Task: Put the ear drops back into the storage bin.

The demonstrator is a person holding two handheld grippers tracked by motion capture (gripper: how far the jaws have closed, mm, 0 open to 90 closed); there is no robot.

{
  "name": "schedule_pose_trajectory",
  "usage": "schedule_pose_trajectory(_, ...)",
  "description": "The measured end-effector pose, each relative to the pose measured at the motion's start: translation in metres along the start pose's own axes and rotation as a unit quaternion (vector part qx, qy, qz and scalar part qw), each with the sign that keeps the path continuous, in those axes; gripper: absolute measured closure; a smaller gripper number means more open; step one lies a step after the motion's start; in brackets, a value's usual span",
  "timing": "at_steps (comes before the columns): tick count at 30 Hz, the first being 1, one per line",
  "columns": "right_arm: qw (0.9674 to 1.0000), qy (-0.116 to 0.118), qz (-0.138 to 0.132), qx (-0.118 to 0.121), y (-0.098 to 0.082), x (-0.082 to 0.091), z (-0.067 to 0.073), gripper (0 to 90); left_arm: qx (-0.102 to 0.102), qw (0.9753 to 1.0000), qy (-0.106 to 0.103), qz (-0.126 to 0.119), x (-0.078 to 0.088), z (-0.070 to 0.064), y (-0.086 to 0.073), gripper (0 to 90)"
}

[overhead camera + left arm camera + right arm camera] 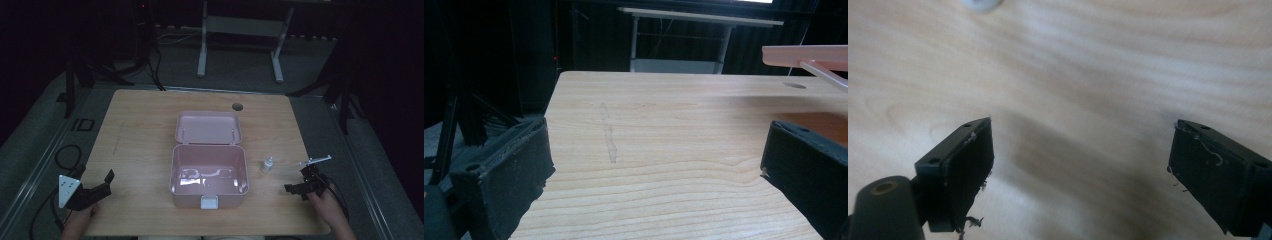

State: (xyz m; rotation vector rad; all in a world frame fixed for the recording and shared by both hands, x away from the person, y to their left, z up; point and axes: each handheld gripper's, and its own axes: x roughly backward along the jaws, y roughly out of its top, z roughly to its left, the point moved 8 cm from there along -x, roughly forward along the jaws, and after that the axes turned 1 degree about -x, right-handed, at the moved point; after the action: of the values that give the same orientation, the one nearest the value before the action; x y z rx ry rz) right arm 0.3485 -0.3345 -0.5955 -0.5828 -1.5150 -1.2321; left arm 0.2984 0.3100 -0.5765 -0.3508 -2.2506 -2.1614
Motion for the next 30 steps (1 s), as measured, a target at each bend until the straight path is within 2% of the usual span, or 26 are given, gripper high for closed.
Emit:
schedule_pose_trajectory(2,0.9997,0.006,0.021,0.003,-0.002,0.001,0.002,10.7,0.0,1.0,0.0,0.0,0.0,0.0,0.0,0.4)
schedule_pose_trajectory(6,0.9977,0.0,0.064,0.023,-0.008,0.003,0.005,10.7,0.0,1.0,0.0,0.0,0.0,0.0,0.0,0.4)
schedule_pose_trajectory(11,0.9943,0.005,0.099,0.04,-0.01,0.007,0.008,10.7,0.001,1.0,0.0,0.0,0.0,0.0,0.0,0.4)
schedule_pose_trajectory(14,0.9917,0.018,0.12,0.044,-0.012,0.009,0.009,10.7,0.001,1.0,0.0,0.0,0.0,0.0,0.0,0.4)
schedule_pose_trajectory(17,0.9863,0.026,0.151,0.06,-0.016,0.012,0.011,10.7,0.001,1.0,0.0,0.0,0.0,0.0,0.0,0.4)
schedule_pose_trajectory(18,0.9855,0.027,0.155,0.063,-0.017,0.012,0.012,10.7,0.001,1.0,0.0,0.0,0.0,0.0,0.0,0.4)
schedule_pose_trajectory(22,0.9759,0.04,0.197,0.085,-0.022,0.016,0.015,10.7,0.001,1.0,0.0,0.001,0.0,0.0,0.0,0.4)
schedule_pose_trajectory(25,0.9685,0.033,0.221,0.11,-0.025,0.018,0.017,12.3,0.001,1.0,0.0,0.0,0.0,0.0,0.0,0.4)
schedule_pose_trajectory(27,0.9661,0.033,0.23,0.112,-0.026,0.018,0.018,12.3,0.001,1.0,0.001,0.0,0.0,0.0,0.0,0.4)
schedule_pose_trajectory(30,0.9606,0.034,0.247,0.123,-0.026,0.019,0.018,12.3,0.001,1.0,0.001,0.0,0.0,0.0,0.0,0.4)
